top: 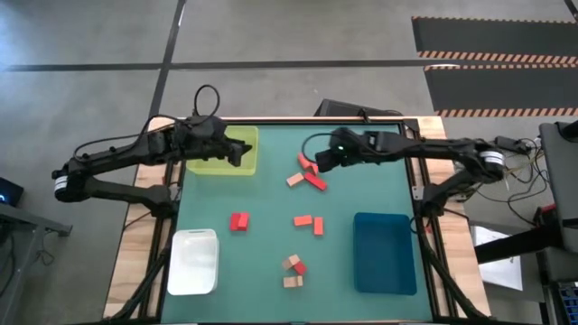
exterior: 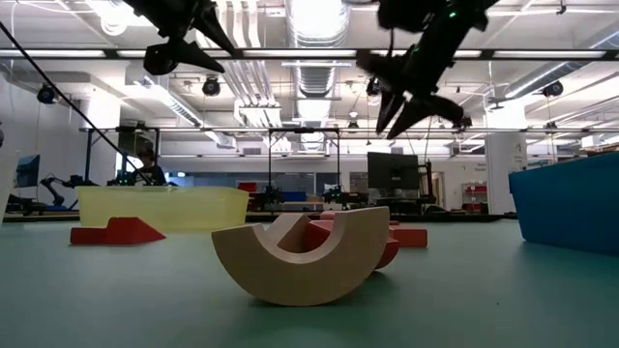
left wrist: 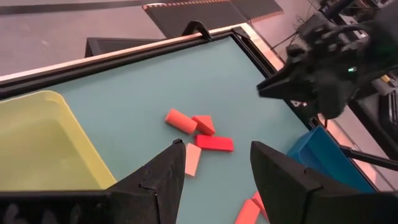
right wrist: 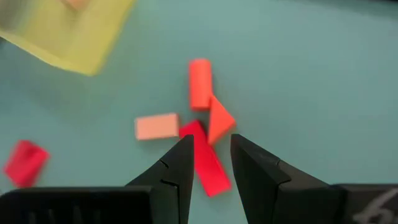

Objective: Sort & place blocks by color
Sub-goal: Put the orange block into the blue bin

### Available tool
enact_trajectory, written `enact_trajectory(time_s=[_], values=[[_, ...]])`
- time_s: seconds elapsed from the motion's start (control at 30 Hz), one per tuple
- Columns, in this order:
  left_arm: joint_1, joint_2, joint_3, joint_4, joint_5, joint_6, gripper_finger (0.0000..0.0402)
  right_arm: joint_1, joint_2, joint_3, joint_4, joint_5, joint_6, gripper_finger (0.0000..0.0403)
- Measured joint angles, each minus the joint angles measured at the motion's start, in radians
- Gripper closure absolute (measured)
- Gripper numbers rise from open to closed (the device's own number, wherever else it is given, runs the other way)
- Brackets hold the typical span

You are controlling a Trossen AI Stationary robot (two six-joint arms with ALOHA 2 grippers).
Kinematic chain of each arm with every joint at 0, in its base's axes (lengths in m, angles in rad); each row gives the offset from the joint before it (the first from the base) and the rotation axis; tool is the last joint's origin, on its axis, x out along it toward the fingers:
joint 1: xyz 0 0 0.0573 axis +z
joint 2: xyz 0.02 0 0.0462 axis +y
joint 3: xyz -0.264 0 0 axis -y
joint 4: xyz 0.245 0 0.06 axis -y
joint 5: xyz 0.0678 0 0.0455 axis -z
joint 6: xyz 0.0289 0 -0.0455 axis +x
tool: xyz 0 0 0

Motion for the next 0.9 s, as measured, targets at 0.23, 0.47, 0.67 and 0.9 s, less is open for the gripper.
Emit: enact_trajectory(time_s=[0.23, 0.47, 0.67, 0.9], values=[[-0.001, -0.005, 0.0, 0.0, 0.019, -0.022, 0.0237, -0.047, 0.186, 0.15, -0.159, -0.062, -0.014, 0.0307], [-0.001, -0.02, 0.0, 0.0, 0.019, -0.023, 0.0237, -0.075, 0.3, 0.218, -0.166, -0.13, -0.056, 0.0307], [-0.001, -0.031, 0.0, 0.0, 0.02, -0.023, 0.0237, -0.079, 0.347, 0.234, -0.167, -0.16, -0.075, 0.029], [-0.001, -0.032, 0.0, 0.0, 0.019, -0.022, 0.0237, -0.078, 0.366, 0.234, -0.164, -0.159, -0.075, 0.0215]])
